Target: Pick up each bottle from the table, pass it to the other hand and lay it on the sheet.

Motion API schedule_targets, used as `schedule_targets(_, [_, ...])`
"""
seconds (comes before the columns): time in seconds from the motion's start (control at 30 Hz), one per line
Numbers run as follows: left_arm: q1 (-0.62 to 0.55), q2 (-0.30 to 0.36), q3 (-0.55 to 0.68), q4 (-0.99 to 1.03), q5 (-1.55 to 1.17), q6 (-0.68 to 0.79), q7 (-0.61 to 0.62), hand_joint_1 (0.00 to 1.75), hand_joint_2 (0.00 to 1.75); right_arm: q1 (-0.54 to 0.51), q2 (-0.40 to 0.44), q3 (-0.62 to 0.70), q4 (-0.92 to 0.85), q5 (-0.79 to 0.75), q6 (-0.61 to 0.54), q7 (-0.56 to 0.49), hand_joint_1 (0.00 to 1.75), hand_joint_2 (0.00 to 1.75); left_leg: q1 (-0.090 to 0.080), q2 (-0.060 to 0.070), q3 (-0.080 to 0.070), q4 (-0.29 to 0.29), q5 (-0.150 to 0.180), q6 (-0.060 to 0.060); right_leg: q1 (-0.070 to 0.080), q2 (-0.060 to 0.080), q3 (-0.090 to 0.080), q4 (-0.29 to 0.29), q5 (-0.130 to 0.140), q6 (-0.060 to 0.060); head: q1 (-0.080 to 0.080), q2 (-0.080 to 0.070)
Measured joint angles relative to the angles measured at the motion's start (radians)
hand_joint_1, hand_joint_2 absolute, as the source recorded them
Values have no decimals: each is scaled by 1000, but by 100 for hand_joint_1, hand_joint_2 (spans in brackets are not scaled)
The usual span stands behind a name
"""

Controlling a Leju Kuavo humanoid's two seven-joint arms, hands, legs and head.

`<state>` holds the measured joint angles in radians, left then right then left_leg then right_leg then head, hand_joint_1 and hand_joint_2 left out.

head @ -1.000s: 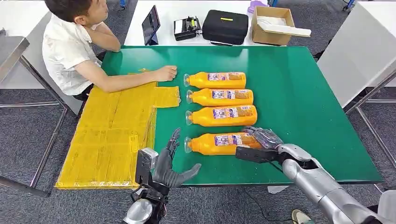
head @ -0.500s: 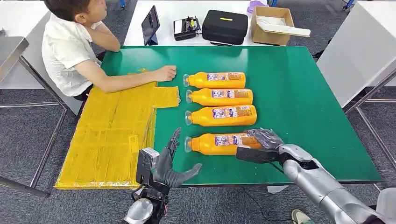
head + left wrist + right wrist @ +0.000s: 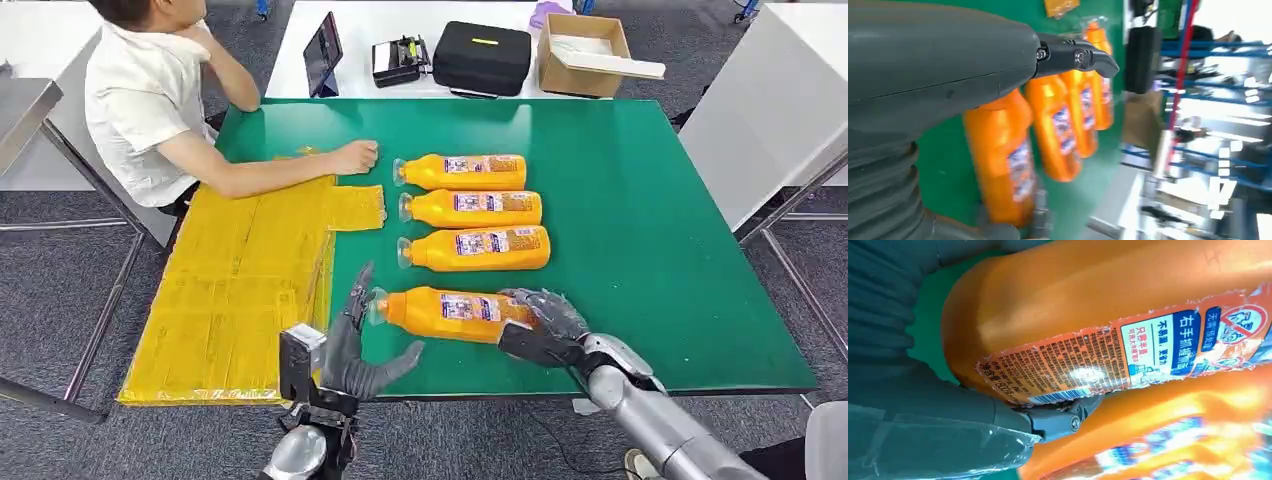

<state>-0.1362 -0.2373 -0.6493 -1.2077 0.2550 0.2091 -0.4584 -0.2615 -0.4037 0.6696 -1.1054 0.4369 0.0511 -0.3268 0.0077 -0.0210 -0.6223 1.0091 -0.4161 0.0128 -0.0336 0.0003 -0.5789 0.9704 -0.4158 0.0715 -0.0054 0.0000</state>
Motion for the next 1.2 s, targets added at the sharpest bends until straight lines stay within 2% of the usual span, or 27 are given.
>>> schedule_targets(0.17, [39,14,17,-104,47,-23,-74,0,175,70,55,-88,-76,-32,-12,-21,175,175,0,-1,-1,0,0,0,0,-1,-1,0,0,0,0,0])
schedule_targets(0.33, [91,31,33,-226,-10,36,-178,0,175,129,87,-173,-128,-35,-21,-30,175,175,0,-1,-1,0,0,0,0,-1,-1,0,0,0,0,0])
schedule_targets(0.73, [178,48,69,-447,-131,163,-235,0,175,213,160,-295,-182,2,-73,-52,175,175,0,-1,-1,0,0,0,0,-1,-1,0,-1,0,0,0])
schedule_targets(0.9, [187,52,88,-448,133,-1,-116,0,175,233,214,-314,-216,3,-90,-99,175,175,0,-1,-1,0,0,0,0,-1,-2,0,-1,0,0,0])
schedule_targets(1.2, [186,55,105,-364,269,-179,-57,0,175,242,269,-292,-298,-58,-47,-137,175,175,0,0,-1,0,0,0,0,-1,-2,0,-1,0,0,0])
